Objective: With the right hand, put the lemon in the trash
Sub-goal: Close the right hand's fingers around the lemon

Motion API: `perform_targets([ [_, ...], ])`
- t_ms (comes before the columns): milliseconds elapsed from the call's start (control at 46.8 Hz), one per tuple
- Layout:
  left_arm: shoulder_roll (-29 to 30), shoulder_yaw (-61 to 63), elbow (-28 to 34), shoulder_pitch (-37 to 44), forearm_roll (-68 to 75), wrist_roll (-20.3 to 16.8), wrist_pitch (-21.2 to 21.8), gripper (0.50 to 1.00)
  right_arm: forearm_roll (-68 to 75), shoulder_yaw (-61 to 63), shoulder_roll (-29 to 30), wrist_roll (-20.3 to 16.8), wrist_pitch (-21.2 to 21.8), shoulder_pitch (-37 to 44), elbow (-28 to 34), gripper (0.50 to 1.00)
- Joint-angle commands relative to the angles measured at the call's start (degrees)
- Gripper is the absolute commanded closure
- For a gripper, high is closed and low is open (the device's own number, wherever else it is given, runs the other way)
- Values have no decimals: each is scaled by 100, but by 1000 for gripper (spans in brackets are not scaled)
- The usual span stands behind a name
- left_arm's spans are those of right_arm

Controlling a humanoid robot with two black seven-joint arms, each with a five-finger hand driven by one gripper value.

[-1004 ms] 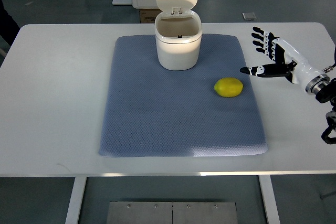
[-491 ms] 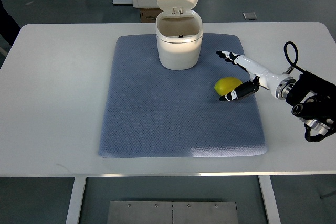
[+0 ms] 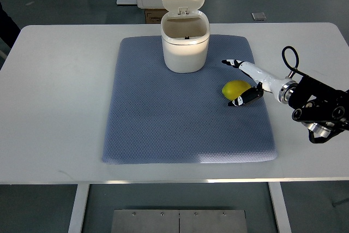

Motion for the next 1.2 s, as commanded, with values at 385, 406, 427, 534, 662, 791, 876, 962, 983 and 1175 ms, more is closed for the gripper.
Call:
perform_targets([
  [385, 0, 8, 0, 0, 0, -1, 0, 500, 12, -106, 8, 4, 2, -149, -145, 628],
  [406, 0, 0, 0, 0, 0, -1, 0, 500, 12, -114, 0, 4, 2, -158, -154, 628],
  [427, 0, 0, 0, 0, 0, -1, 0, 500, 12, -114, -1, 4, 2, -167, -154, 630],
  [534, 0, 0, 0, 0, 0, -1, 0, 500, 4, -185, -1, 4, 2, -184, -189, 663],
  [662, 0, 8, 0, 0, 0, -1, 0, 500, 12, -211, -1, 13, 2, -184, -189, 703],
  [791, 0, 0, 0, 0, 0, -1, 0, 500, 12, -211, 8, 4, 2, -184, -189, 793],
  [876, 0, 8, 0, 0, 0, -1, 0, 500, 21, -211, 8, 4, 11, -184, -189, 875],
  [962, 0, 0, 0, 0, 0, -1, 0, 500, 30, -211, 8, -5, 19, -184, -189, 992],
  [983, 0, 0, -8, 0, 0, -1, 0, 500, 30, -211, 8, -5, 19, -184, -189, 1000],
  [1175, 0, 0, 0, 0, 0, -1, 0, 500, 197, -185, -9, 22, 28, -167, -180, 1000],
])
